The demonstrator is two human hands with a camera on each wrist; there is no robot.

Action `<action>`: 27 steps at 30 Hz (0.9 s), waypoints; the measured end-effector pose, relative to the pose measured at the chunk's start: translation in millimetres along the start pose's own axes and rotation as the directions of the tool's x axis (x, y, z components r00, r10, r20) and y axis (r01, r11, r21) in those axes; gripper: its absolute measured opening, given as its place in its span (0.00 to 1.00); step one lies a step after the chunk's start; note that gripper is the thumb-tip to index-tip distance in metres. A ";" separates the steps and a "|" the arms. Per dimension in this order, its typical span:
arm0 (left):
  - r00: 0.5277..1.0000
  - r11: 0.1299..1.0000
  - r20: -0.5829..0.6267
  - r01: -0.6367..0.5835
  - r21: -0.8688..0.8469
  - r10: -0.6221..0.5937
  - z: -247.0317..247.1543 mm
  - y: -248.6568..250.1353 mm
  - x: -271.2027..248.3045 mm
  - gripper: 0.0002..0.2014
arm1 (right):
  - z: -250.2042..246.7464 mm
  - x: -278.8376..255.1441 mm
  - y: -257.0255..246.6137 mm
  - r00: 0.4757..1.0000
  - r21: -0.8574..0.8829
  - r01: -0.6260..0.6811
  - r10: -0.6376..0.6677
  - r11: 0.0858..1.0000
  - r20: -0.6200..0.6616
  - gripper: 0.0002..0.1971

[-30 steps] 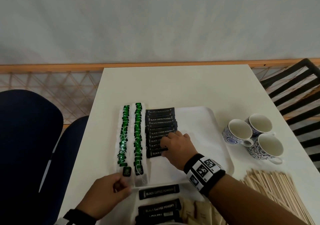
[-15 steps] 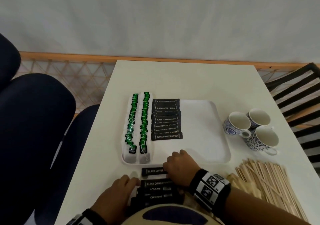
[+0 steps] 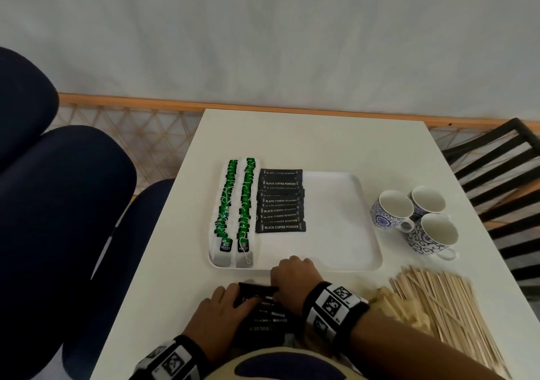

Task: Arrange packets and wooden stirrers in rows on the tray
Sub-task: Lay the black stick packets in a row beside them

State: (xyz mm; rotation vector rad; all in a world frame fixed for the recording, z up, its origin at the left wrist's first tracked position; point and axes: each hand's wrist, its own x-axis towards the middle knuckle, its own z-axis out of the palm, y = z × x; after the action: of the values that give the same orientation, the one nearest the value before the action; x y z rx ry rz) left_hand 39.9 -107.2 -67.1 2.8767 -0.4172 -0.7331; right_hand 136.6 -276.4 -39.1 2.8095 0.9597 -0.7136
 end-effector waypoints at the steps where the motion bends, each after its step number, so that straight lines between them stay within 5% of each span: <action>1: 1.000 1.000 0.012 0.014 0.002 -0.014 -1.9 1.7 0.2 0.37 | -0.3 -0.3 -0.1 1.000 0.015 -0.007 0.007 1.000 0.001 0.15; 8: 0.996 0.997 0.021 0.082 0.016 -0.082 -10.8 -2.7 3.5 0.40 | -25.5 -0.8 22.0 0.986 0.250 -0.090 0.122 0.964 -0.115 0.09; 14: 0.992 0.992 -0.020 0.122 -0.045 -0.123 -17.2 -12.7 6.6 0.47 | -40.2 18.3 54.6 0.950 0.205 -0.229 0.264 0.952 -0.166 0.07; 21: 0.979 0.970 -0.105 0.153 -0.187 -0.174 -22.0 -10.9 4.6 0.51 | -34.8 39.2 59.8 0.943 0.143 -0.215 0.244 0.966 -0.226 0.09; 24: 0.961 0.945 -0.158 0.178 -0.273 -0.226 -23.1 -10.8 7.1 0.43 | -32.2 46.3 56.6 0.942 0.117 -0.176 0.202 0.977 -0.269 0.09; 27: 0.937 0.929 -0.224 0.188 -0.320 -0.267 -22.8 -14.2 12.2 0.23 | -29.6 52.4 55.6 0.938 0.091 -0.179 0.198 0.980 -0.285 0.09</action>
State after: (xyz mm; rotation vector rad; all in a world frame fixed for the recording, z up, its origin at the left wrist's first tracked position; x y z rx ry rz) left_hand 64.5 -95.7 -55.6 2.7067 0.0627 -0.3883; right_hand 218.1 -284.8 -40.4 3.0685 0.6955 -0.3140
